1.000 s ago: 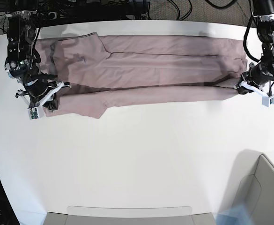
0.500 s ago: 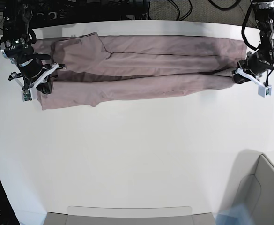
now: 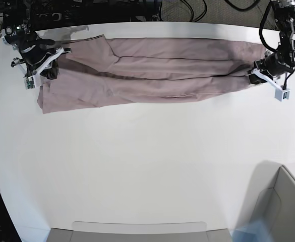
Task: Fold the T-shirt properly
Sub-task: 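Lay the folded hem down and open both grippers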
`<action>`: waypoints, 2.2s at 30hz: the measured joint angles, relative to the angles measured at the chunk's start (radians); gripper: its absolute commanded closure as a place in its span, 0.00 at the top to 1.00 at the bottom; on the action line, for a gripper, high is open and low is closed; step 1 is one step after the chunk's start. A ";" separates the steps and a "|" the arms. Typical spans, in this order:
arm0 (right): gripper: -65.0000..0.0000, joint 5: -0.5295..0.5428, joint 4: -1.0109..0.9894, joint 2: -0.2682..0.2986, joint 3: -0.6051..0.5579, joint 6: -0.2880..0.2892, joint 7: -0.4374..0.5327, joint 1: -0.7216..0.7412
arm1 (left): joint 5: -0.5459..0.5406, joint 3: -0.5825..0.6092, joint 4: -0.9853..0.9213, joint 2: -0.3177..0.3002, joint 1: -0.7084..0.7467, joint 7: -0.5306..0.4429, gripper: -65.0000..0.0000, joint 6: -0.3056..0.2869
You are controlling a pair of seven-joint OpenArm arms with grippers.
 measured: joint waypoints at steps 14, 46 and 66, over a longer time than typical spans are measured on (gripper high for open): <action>0.00 0.096 -0.024 0.023 0.090 0.001 0.001 -0.068 | 0.079 -0.003 -0.001 -0.042 0.050 -0.005 0.00 -0.002; 0.47 0.090 -0.072 0.028 -0.023 0.000 0.002 0.006 | 0.301 -0.002 0.187 0.004 0.091 -0.099 0.33 -0.007; 0.47 0.090 -0.075 0.031 -0.066 0.000 0.000 0.034 | 0.058 -0.073 0.077 -0.002 0.045 -0.068 0.42 -0.008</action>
